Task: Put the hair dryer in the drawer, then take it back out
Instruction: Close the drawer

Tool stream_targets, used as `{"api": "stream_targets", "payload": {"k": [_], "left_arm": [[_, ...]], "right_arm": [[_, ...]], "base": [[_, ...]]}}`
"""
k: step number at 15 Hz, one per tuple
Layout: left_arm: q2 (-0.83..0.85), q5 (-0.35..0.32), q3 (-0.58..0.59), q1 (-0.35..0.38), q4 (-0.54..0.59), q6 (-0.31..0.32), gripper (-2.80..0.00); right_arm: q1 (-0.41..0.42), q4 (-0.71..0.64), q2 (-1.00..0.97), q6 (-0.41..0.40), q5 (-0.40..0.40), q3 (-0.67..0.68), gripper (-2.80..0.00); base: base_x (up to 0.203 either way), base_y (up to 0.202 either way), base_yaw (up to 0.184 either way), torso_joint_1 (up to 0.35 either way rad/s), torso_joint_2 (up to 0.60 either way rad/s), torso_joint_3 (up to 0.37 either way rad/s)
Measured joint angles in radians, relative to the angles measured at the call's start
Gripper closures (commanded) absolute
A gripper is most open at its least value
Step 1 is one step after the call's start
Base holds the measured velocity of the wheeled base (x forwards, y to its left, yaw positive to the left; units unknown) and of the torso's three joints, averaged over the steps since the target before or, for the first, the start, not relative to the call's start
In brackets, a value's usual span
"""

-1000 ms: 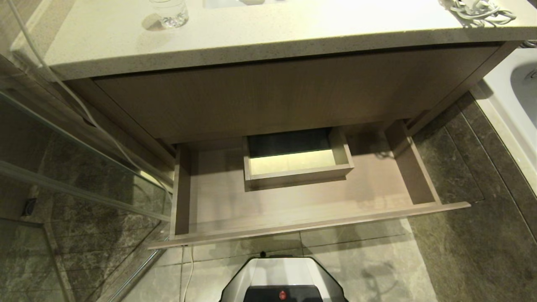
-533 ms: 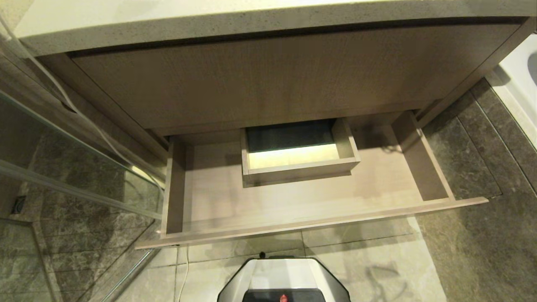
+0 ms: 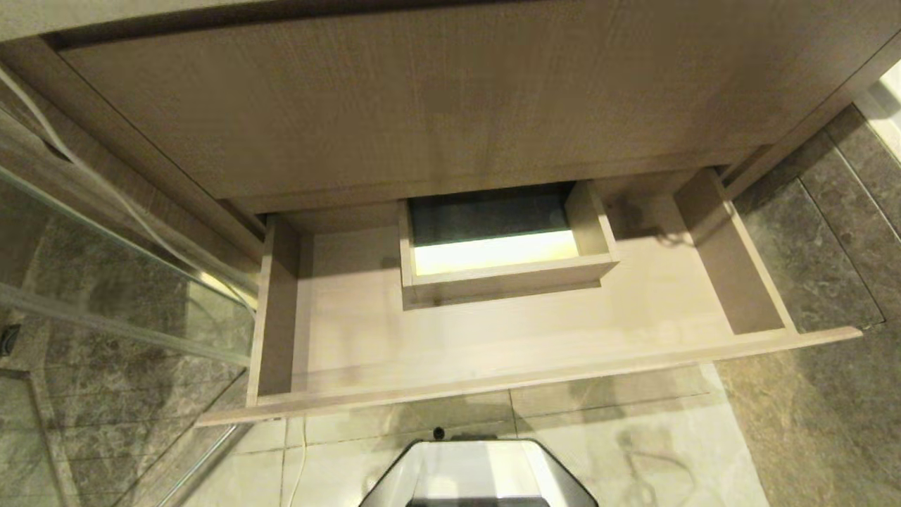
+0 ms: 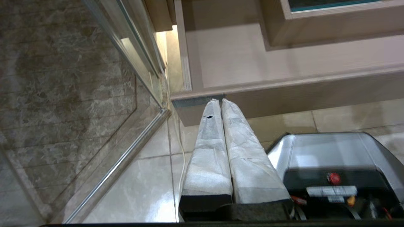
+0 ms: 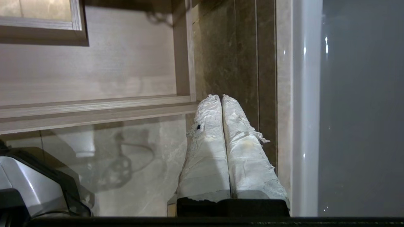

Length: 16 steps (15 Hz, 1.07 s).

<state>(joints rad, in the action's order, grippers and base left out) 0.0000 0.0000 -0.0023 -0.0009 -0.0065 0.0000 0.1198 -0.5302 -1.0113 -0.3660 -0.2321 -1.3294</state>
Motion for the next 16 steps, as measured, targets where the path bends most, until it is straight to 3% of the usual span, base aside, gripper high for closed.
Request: {"api": "stream_targets", "payload": {"k": [5,8,11,16], "left_arm": [[0.000,0.000,0.001,-0.001,0.003,0.000,0.00],[0.000,0.000,0.001,-0.001,0.003,0.000,0.00],[0.000,0.000,0.001,0.000,0.002,0.000,0.00],[0.000,0.000,0.001,-0.001,0.003,0.000,0.00]], "right_arm": [[0.000,-0.055,0.002,-0.001,0.001,0.089,0.00],[0.005,-0.113,-0.013,0.009,0.004,0.182,0.00],[0.008,-0.100,-0.053,0.082,0.017,0.347,0.00],[0.005,0.206,-0.239,0.177,0.028,0.618,0.00]], "base": [[0.000,0.000,0.000,0.044,0.31,0.378],[0.000,0.000,0.000,0.104,0.07,0.185],[0.000,0.000,0.000,0.045,0.04,0.066],[0.000,0.000,0.000,0.006,0.00,0.013]]}}
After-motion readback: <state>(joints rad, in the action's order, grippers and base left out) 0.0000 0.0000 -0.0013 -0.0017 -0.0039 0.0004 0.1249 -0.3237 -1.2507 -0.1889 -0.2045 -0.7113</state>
